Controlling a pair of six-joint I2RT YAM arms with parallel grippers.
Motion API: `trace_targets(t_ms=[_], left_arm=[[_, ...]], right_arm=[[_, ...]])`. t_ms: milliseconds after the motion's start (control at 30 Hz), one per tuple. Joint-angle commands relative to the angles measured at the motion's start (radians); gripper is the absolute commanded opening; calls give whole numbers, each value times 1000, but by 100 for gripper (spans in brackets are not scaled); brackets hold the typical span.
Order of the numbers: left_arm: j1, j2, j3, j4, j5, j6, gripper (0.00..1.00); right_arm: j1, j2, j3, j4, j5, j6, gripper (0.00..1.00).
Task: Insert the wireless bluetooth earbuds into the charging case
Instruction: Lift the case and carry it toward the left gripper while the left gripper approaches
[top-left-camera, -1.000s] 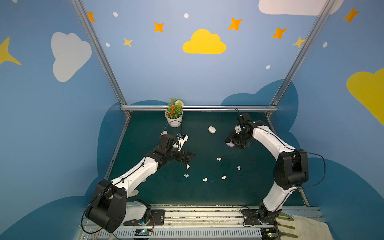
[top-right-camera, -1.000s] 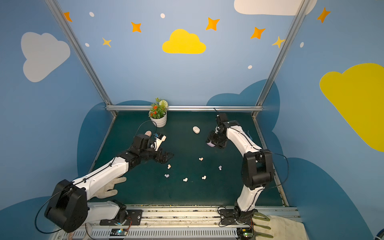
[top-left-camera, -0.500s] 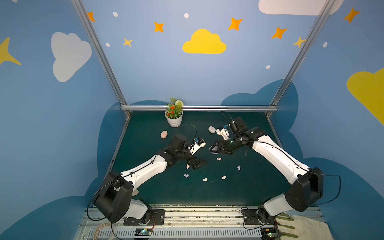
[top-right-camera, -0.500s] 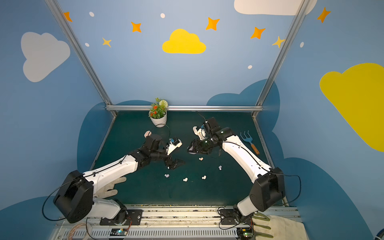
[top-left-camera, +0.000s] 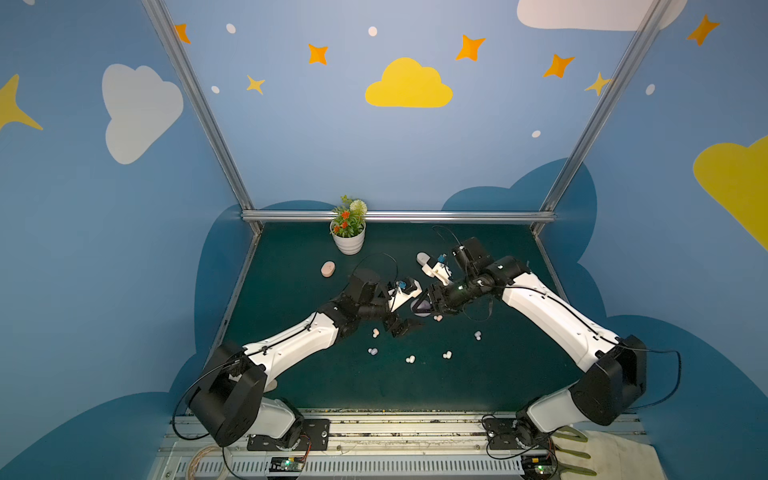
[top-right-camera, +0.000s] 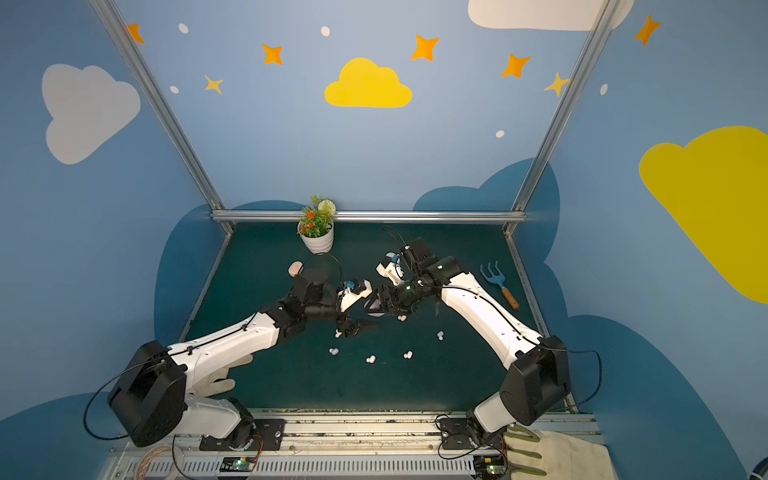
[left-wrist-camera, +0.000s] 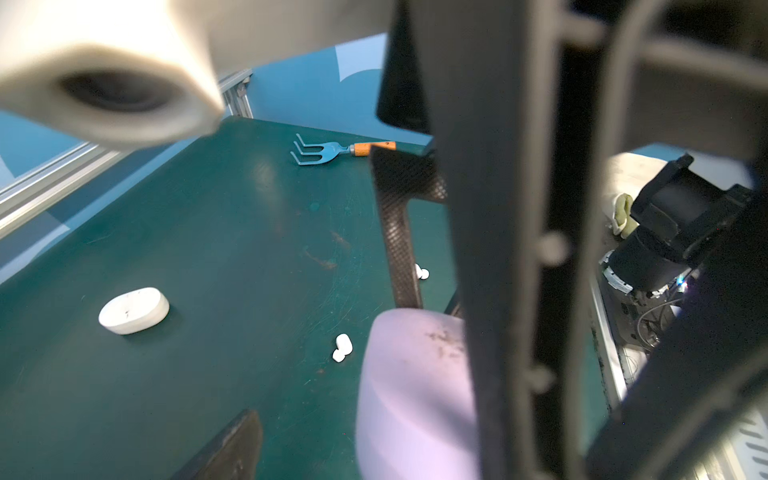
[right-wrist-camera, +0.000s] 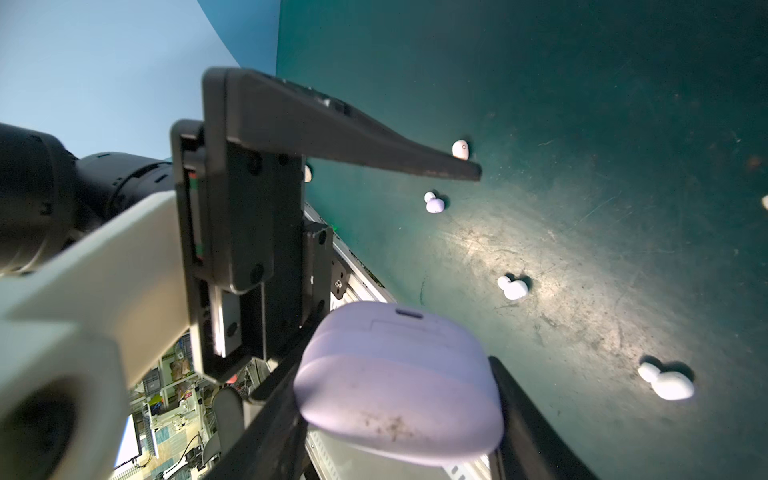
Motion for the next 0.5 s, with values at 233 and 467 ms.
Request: trace_targets(t_ms=[233,467], left_arm=[[-45,-29,-5,14,-7,49,80],[-55,-42,-24,44,-10,44,69]], right_arm=[[3,-9,4,-36,-22,-19,48],[2,-8,5,-36,-17,-17,48]])
